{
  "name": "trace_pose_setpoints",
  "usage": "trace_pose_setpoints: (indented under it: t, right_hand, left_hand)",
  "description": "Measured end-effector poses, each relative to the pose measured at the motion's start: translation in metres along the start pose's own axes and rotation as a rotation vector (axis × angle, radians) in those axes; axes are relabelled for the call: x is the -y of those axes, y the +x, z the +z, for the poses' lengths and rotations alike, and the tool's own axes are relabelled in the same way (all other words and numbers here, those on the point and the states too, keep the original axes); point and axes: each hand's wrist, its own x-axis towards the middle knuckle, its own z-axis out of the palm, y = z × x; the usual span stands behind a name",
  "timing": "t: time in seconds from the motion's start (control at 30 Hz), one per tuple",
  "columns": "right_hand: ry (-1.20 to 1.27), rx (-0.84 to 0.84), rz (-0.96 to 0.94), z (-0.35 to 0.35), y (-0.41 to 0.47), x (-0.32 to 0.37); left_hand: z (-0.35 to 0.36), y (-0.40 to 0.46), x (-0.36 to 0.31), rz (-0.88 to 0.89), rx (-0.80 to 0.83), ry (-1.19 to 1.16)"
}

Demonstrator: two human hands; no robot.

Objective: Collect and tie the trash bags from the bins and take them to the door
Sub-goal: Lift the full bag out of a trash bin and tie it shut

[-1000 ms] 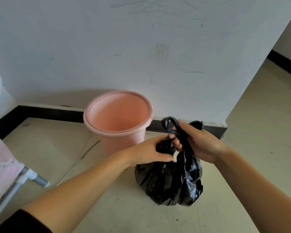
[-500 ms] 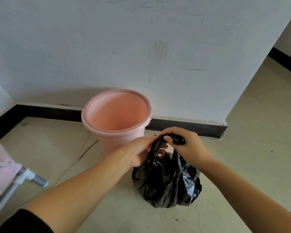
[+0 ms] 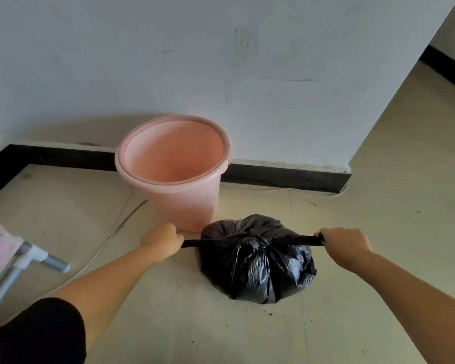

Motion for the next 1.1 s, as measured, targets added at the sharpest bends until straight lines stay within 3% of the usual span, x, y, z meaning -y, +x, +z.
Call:
trace_pose_setpoints:
  t: [0.13, 0.27, 0.37, 0.5, 0.57, 0.67, 0.73, 0.83, 0.93, 1.1]
  right_hand:
    - [-0.060, 0.122, 0.025, 0.026, -0.009, -0.024]
    - [0.074, 0.165, 0.106, 0.038, -0.006, -0.030]
    - [0.532, 0.133, 0.260, 0.037, 0.006, -0.035]
    - [1.343, -0.188, 0.388, -0.003, 0.014, -0.019]
    - [1.669, -0.221, 0.317, -0.039, 0.016, 0.000]
    - [1.955, -0.090, 0.132, -0.091, 0.015, 0.031]
    - [1.996, -0.004, 0.051, -0.113, 0.010, 0.052]
    - [1.874, 0.005, -0.054, -0.125, 0.003, 0.072]
    - [1.699, -0.050, -0.161, -0.128, -0.001, 0.074]
    - [1.652, 0.134, -0.278, -0.122, -0.007, 0.076]
  left_hand:
    - [0.011, 0.009, 0.026, -0.066, -0.012, 0.055]
    - [0.013, 0.010, 0.024, -0.056, -0.055, -0.023]
    - [0.005, 0.011, 0.023, 0.027, -0.049, -0.158]
    - [-0.018, -0.005, 0.003, 0.256, -0.029, -0.373]
    - [-0.037, -0.025, -0.029, 0.423, -0.053, -0.478]
    - [-0.065, -0.053, -0.078, 0.645, 0.040, -0.543]
    - [-0.077, -0.065, -0.102, 0.814, 0.097, -0.380]
    - [-0.079, -0.074, -0.119, 1.038, -0.011, -0.129]
    - [-0.075, -0.073, -0.122, 1.084, -0.114, -0.160]
    - [-0.072, -0.067, -0.119, 1.084, -0.219, -0.232]
